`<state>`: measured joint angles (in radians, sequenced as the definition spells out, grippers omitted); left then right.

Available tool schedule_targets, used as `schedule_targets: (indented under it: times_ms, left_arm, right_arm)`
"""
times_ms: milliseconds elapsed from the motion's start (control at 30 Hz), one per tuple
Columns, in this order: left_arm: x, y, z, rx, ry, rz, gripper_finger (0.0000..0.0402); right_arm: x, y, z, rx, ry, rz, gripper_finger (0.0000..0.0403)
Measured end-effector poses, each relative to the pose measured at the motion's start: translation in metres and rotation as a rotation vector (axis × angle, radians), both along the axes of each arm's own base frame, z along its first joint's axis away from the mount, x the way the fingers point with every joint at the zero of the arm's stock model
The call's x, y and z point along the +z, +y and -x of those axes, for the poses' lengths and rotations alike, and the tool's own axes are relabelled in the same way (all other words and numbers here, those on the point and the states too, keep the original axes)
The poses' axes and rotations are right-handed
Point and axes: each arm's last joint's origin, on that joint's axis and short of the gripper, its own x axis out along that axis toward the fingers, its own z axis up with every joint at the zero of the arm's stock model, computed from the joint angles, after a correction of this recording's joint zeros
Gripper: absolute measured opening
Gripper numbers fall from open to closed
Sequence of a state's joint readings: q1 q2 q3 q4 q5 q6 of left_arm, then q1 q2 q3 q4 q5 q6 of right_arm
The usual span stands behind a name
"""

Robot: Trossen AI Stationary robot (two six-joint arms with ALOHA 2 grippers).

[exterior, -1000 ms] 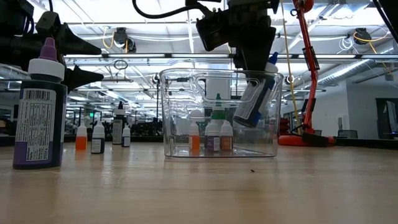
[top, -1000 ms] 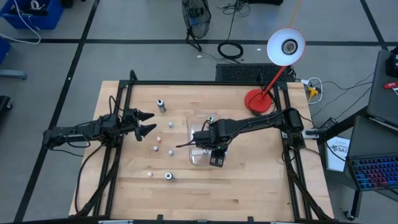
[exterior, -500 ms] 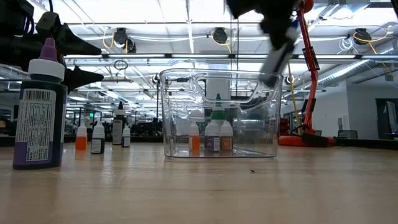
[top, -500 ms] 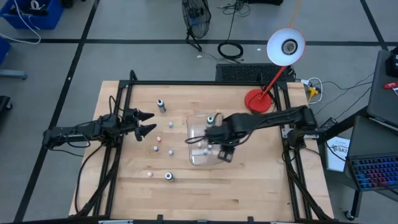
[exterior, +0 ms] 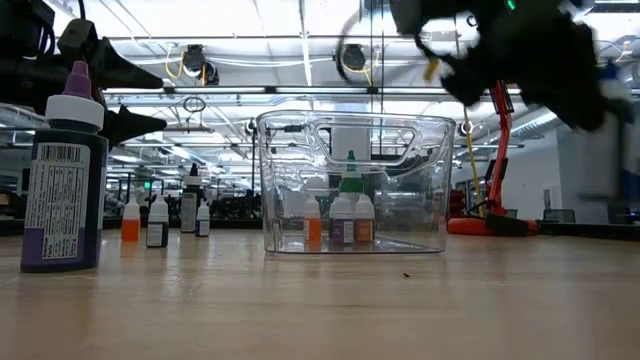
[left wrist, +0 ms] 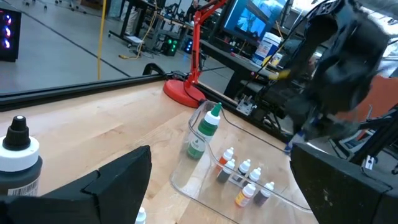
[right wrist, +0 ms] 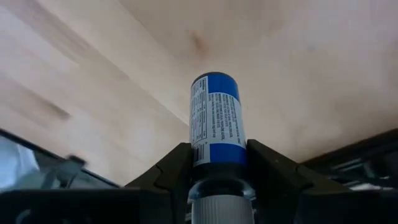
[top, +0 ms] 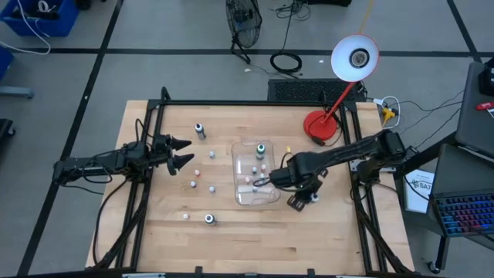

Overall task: Pick & Place food coloring
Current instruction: Put the big blue food coloring bottle into the transparent bin

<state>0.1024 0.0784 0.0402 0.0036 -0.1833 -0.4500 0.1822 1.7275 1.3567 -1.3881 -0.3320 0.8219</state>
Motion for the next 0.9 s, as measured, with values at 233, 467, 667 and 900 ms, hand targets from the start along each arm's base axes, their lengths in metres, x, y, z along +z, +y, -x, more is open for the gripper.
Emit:
schedule_targets:
  times_ms: [233, 467, 667, 900]
  left_arm:
    - [0.000, 0.000, 0.000, 0.000, 0.000, 0.000, 0.0379]
    - [0.000, 0.000, 0.000, 0.000, 0.000, 0.000, 0.0379]
    - [0.000, 0.000, 0.000, 0.000, 0.000, 0.000, 0.0379]
    - [0.000, 0.000, 0.000, 0.000, 0.001, 0.000, 0.0379]
  right_arm:
    - [-0.027, 0.002, 0.010, 0.007, 0.029, -0.033, 0.0132]
    - [-0.029, 0.003, 0.004, -0.001, -0.035, -0.040, 0.0151]
    - [-0.031, 0.004, -0.004, 0.005, -0.130, -0.029, 0.0169]
    - [-0.032, 0.004, -0.015, 0.012, -0.245, -0.026, 0.0166]
